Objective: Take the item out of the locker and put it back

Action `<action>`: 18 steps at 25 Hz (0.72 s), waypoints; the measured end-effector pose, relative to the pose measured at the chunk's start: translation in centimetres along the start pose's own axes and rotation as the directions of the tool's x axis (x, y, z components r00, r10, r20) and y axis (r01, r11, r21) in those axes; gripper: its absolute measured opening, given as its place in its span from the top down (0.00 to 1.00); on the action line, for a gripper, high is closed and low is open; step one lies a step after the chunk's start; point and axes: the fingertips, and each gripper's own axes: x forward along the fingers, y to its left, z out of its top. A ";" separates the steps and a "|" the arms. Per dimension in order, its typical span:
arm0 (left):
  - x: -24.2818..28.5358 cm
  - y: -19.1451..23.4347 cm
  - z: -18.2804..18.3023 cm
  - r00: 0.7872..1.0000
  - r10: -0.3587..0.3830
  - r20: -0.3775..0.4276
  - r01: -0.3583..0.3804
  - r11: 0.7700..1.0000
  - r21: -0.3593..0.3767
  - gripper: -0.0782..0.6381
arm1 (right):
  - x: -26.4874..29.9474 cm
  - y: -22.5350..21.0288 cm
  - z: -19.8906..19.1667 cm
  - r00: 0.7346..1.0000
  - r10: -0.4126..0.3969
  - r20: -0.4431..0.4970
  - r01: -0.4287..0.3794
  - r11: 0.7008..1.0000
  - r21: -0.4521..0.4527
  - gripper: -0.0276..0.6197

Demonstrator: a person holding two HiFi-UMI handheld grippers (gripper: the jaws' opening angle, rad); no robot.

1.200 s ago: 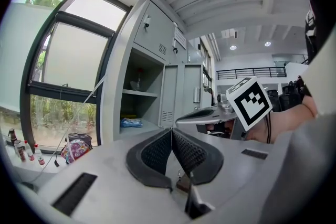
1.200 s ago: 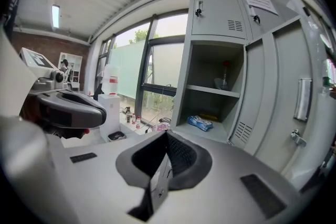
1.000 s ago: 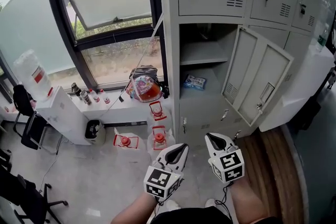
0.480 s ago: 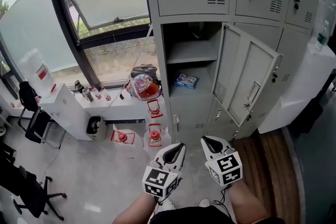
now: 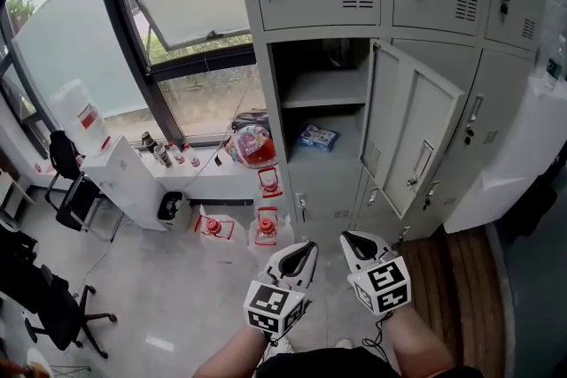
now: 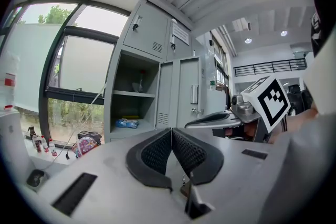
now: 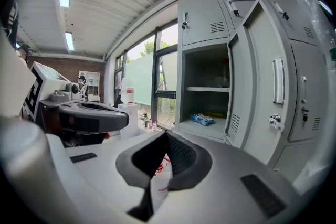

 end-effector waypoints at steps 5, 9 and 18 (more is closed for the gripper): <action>0.3 -1.2 -0.1 1.000 0.009 0.004 -0.009 1.000 -0.001 0.87 | -0.6 -0.3 -0.4 1.000 0.020 -0.003 -0.020 1.000 -0.007 0.88; 0.4 -1.6 0.0 1.000 0.017 0.006 -0.017 1.000 0.003 0.87 | -1.0 -0.5 -0.5 1.000 0.029 -0.002 -0.029 1.000 -0.011 0.88; 0.2 -1.9 0.0 1.000 0.026 0.007 -0.026 1.000 0.002 0.87 | -1.4 -0.5 -0.7 0.999 0.036 -0.003 -0.036 0.999 -0.012 0.88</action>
